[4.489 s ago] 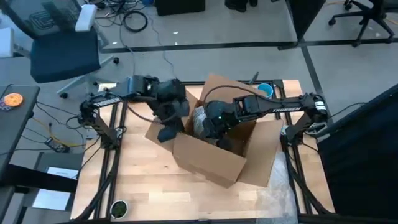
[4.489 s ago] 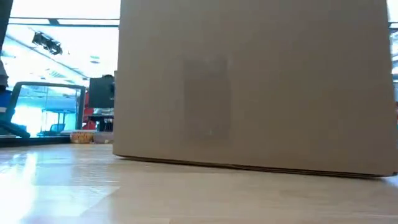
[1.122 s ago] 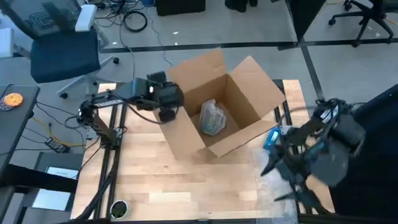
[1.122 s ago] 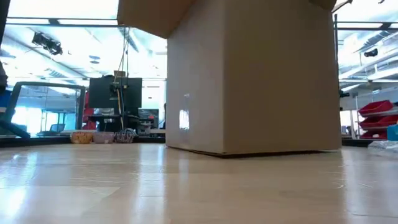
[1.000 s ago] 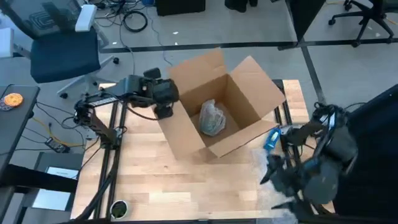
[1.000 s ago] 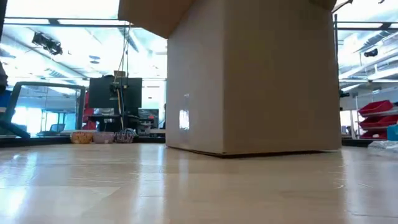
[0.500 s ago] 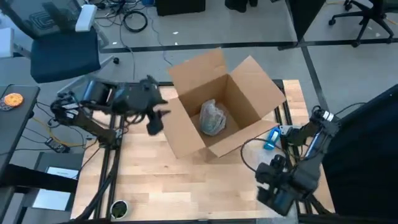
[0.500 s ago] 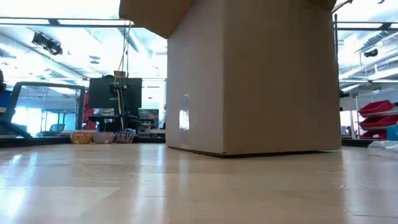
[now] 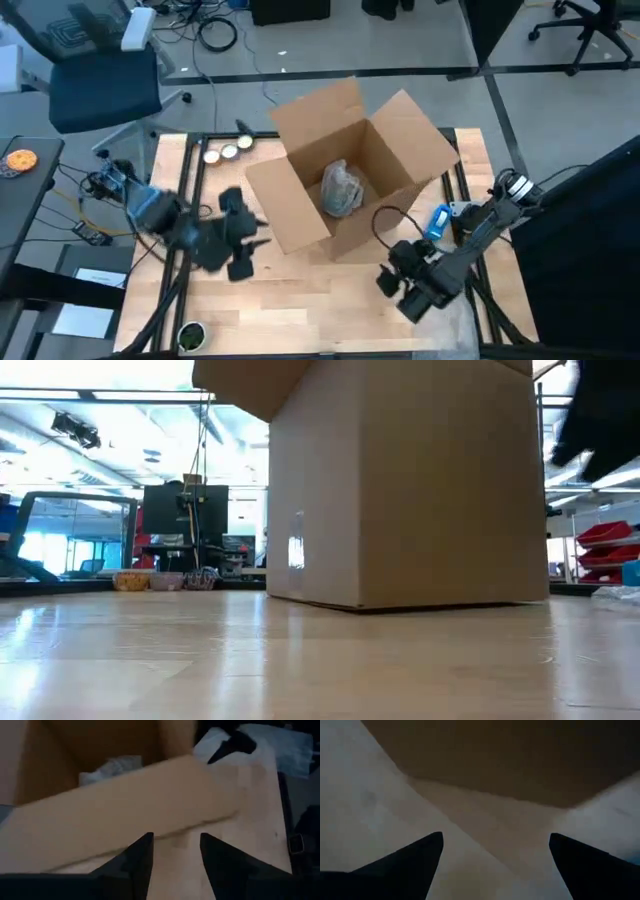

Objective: Wrap mug
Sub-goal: Move the cardboard box to the upper middle of the table, then wrap the blue cup with bubble wrap

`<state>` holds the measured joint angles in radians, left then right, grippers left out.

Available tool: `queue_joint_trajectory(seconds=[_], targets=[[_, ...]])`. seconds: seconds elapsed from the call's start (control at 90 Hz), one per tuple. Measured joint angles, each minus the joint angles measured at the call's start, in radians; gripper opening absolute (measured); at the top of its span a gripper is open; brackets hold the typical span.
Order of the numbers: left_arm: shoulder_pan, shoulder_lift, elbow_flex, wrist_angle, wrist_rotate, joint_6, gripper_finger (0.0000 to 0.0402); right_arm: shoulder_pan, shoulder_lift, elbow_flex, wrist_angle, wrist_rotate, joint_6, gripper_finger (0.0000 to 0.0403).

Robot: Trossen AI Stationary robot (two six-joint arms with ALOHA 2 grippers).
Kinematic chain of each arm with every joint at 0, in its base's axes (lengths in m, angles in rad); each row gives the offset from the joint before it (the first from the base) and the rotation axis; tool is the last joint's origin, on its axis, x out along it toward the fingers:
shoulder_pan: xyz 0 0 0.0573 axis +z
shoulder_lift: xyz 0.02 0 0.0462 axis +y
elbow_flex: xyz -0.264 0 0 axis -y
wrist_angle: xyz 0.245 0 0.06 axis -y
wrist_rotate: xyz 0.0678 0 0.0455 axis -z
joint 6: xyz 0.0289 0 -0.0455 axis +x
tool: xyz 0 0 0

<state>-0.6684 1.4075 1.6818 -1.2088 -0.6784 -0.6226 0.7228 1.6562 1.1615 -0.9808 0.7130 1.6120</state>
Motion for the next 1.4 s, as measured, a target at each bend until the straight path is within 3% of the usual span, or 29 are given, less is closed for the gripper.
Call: queue_joint_trajectory(seconds=[0.167,0.467,0.622,0.944,1.1,1.4], targets=[[-0.113,0.0,-0.131,0.07,-0.074,-0.137,0.0147,-0.101,0.0,-0.068,0.3,0.059,-0.158,0.0346],[-0.243,0.0,-0.383,0.214,-0.17,-0.399,0.0147,-0.274,0.005,-0.079,0.599,0.139,-0.422,0.0346],[-0.249,0.001,-0.504,0.395,-0.186,-0.406,0.0147,-0.355,0.028,-0.078,0.794,0.137,-0.58,0.0346],[-0.218,0.0,-0.727,0.852,-0.249,-0.303,0.0147,-0.524,0.088,-0.078,1.023,0.123,-0.773,0.0346],[-0.202,0.0,-0.755,0.938,-0.251,-0.27,0.0147,-0.522,0.089,-0.078,1.102,0.079,-0.843,0.0346],[-0.202,0.0,-0.755,1.014,-0.318,-0.218,0.0147,-0.373,0.039,-0.078,1.183,0.076,-0.917,0.0346]])
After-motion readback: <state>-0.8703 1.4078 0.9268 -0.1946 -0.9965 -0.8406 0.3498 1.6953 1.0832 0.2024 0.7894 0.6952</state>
